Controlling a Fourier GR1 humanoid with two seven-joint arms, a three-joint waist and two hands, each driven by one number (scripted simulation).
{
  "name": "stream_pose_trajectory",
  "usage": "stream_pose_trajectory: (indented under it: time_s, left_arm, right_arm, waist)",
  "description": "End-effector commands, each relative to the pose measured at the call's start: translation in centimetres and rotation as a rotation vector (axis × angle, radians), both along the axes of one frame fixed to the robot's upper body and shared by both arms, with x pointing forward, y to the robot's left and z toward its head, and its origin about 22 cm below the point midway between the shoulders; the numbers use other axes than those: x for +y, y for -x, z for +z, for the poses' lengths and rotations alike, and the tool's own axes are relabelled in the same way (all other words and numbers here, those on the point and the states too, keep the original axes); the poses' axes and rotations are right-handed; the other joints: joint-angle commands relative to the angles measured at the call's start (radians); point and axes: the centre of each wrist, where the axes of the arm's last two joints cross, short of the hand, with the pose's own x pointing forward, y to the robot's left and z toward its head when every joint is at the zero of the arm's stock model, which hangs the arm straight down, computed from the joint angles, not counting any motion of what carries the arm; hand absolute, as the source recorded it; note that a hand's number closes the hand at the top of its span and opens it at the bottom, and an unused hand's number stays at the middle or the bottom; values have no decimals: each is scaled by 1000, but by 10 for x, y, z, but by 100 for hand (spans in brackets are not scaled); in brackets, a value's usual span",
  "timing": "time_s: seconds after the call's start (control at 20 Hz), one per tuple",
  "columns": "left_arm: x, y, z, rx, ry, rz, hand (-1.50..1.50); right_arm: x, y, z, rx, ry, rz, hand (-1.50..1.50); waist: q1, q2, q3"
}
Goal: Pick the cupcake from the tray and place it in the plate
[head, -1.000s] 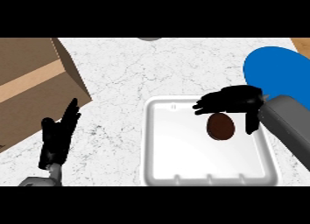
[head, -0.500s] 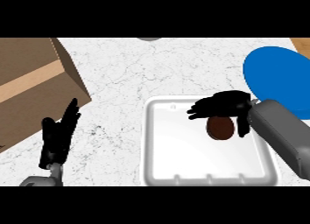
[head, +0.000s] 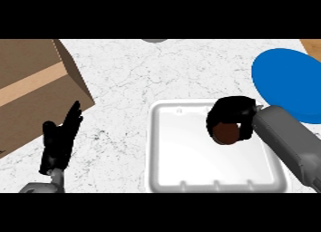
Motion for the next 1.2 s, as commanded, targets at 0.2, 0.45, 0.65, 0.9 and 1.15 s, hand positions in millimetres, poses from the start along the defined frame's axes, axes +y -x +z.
stream_pose_trajectory:
  time_s: [0.2,0.45,0.65,0.9,1.15]
  left_arm:
    - [-5,5,-3,-10,4,-6,0]
    - [7,2,3,-8,5,37,0]
    - [-9,2,0,-13,2,2,0]
    - [5,16,-9,3,-2,33,0]
    - [4,11,-8,-3,-5,46,0]
  right_arm:
    - [-11,-15,3,-22,-91,-341,150]
    - [-71,-15,-1,-54,-113,-1046,150]
    - [-55,-37,33,-274,-205,-1300,150]
    - [-24,-44,64,-408,-335,-1344,150]
    - [-57,-45,108,-663,-503,-1484,150]
  waist:
    - [-1,3,1]
    - [-33,0,1]
    - [-15,-2,1]
    - [-27,-11,-1]
    - [-33,-10,0]
